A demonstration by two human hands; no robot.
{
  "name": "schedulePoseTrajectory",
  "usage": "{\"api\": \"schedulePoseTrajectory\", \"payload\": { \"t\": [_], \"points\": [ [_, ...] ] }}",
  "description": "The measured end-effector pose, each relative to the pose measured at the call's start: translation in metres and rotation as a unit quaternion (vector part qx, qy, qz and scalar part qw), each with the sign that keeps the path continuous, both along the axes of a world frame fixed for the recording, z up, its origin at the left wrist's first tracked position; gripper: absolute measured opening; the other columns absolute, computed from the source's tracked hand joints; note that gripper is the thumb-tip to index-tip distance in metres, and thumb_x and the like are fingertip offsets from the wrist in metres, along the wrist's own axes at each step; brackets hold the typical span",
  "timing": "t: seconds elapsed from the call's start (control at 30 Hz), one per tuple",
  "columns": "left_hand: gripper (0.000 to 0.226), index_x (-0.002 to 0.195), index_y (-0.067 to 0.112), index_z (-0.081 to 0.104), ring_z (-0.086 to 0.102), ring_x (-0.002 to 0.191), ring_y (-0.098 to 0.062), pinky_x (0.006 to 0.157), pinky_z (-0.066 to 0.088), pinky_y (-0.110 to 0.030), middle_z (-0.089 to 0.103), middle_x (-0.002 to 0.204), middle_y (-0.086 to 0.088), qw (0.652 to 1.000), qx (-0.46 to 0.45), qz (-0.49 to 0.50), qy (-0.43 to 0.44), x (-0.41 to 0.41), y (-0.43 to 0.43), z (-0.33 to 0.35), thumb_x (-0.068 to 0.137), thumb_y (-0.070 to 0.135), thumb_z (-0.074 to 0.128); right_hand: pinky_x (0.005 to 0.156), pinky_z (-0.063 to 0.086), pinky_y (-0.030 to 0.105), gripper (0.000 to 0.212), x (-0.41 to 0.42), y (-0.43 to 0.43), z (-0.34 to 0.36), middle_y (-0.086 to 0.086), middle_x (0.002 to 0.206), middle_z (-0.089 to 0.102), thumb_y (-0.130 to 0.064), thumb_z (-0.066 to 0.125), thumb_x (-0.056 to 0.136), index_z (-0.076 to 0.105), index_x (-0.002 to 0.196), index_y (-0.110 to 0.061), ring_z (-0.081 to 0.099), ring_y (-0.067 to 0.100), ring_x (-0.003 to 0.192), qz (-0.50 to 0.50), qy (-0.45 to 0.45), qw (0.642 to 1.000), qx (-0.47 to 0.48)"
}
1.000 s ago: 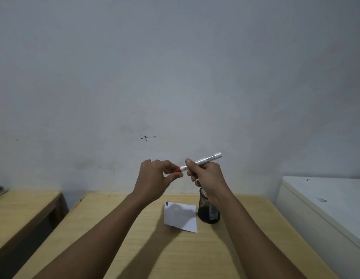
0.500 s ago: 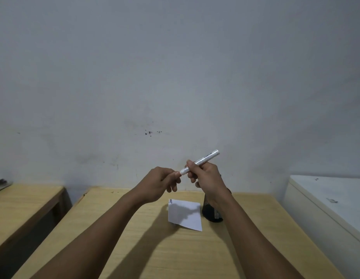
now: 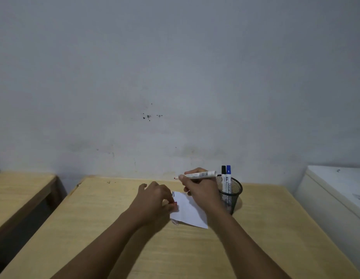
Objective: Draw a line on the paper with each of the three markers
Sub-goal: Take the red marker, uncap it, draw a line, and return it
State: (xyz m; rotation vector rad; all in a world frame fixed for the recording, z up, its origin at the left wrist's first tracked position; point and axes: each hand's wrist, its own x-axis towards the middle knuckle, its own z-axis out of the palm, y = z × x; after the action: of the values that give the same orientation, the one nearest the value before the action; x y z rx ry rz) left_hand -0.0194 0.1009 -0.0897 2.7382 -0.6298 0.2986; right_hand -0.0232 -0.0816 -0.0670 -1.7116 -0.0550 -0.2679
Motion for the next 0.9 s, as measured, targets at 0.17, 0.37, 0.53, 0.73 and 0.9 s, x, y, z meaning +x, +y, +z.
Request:
{"api": "schedulePoseTrajectory", "payload": {
  "t": [0.17,0.37,0.53,0.73,0.9],
  "points": [
    [0.026,0.095,0.039,0.073,0.045,0.114,-0.006,0.104,0.030,-0.048,0.064,0.121,0.022,1.000,-0.017,0.006,-0.007,-0.004,0.003,-0.023,0.085,0.054,0.055,0.062,0.057,0.037,0.019,0.017,0.004,-0.036,0.008,0.075,0.073,-0.020,0.083,0.085,0.068,0.089,-0.008,0.068,0.017,0.066,0.024,0.040,0.999,-0.004],
    [0.029,0.102,0.042,0.072,0.048,0.118,-0.007,0.101,0.033,-0.042,0.062,0.128,0.020,0.999,-0.042,-0.021,-0.005,-0.004,0.010,-0.036,0.089,0.055,0.050,0.052,0.046,0.012,0.019,0.028,0.003,-0.060,-0.016,0.070,0.073,-0.031,0.076,0.091,0.067,0.085,-0.016,0.067,-0.001,0.062,0.008,0.025,0.996,-0.084],
    [0.031,0.100,0.040,0.073,0.050,0.116,-0.007,0.094,0.037,-0.040,0.063,0.125,0.019,0.997,-0.069,-0.028,-0.020,-0.001,0.013,-0.044,0.086,0.057,0.051,0.053,0.055,0.024,0.016,0.039,0.011,-0.062,-0.003,0.074,0.072,-0.035,0.075,0.089,0.065,0.083,-0.024,0.069,0.007,0.065,0.012,0.010,0.992,-0.123],
    [0.034,0.097,0.040,0.073,0.049,0.115,-0.007,0.095,0.036,-0.042,0.064,0.124,0.018,0.995,-0.100,-0.028,-0.013,0.001,0.014,-0.049,0.083,0.060,0.050,0.059,0.056,0.024,0.006,0.046,0.010,-0.076,-0.010,0.077,0.076,-0.025,0.074,0.091,0.070,0.087,-0.023,0.075,0.008,0.075,0.026,0.011,0.996,-0.083],
    [0.028,0.095,0.039,0.074,0.047,0.120,-0.012,0.098,0.032,-0.041,0.060,0.131,0.012,0.994,-0.110,-0.022,-0.003,0.003,0.016,-0.049,0.081,0.058,0.059,0.056,0.051,0.016,0.020,0.045,0.011,-0.075,-0.013,0.071,0.074,-0.033,0.070,0.093,0.072,0.074,-0.026,0.071,0.005,0.068,0.020,0.013,0.995,-0.100]
  ]
}}
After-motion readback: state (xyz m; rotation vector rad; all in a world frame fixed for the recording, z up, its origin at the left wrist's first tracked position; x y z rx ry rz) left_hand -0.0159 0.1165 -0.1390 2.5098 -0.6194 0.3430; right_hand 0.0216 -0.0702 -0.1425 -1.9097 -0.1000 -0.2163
